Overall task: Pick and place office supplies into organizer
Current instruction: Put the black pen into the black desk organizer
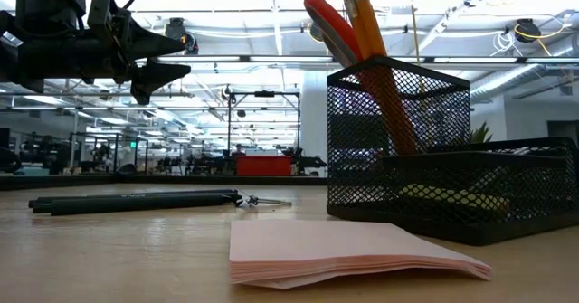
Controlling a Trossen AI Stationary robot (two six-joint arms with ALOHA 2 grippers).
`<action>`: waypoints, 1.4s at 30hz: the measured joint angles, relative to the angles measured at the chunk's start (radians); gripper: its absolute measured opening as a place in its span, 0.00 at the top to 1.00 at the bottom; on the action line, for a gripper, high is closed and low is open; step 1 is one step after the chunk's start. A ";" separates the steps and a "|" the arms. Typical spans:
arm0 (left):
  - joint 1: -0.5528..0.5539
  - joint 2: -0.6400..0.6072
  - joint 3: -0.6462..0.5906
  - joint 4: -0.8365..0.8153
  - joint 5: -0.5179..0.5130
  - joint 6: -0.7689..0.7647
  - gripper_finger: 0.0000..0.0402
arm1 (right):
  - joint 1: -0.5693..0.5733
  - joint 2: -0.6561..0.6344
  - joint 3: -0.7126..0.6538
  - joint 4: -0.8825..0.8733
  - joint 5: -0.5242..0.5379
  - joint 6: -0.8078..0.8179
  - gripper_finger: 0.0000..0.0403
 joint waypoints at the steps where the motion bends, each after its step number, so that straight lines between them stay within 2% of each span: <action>1: 0.000 0.000 0.000 0.000 0.000 0.000 0.37 | -0.005 0.000 0.000 0.005 -0.001 0.017 0.55; 9: 0.000 0.000 0.000 0.000 0.000 0.000 0.37 | -0.015 0.000 0.000 0.120 -0.002 0.288 0.55; 15: 0.000 0.000 0.000 0.000 0.000 0.000 0.37 | -0.027 0.005 0.000 0.154 -0.003 0.303 0.55; 19: 0.000 0.000 0.000 0.000 0.000 0.000 0.37 | -0.074 0.005 0.000 0.192 -0.007 0.264 0.55; 23: 0.000 0.000 0.000 0.000 0.000 0.000 0.37 | -0.155 0.005 0.000 0.180 -0.141 0.234 0.55; 29: 0.000 0.000 0.000 0.000 0.000 0.000 0.37 | -0.334 0.005 0.000 -0.023 -0.459 0.286 0.55; 33: 0.000 0.000 0.000 0.000 0.000 0.000 0.37 | -0.423 -0.010 0.000 -0.133 -0.552 0.254 0.54; 37: 0.000 0.000 0.000 0.000 0.000 0.000 0.37 | -0.489 -0.073 0.000 -0.339 -0.668 0.192 0.55; 40: 0.000 0.000 0.000 0.000 0.000 0.000 0.37 | -0.509 -0.131 -0.022 -0.351 -0.728 0.254 0.56; 42: 0.000 0.000 0.000 0.000 0.000 0.000 0.37 | -0.505 -0.177 -0.061 -0.288 -0.734 0.306 0.56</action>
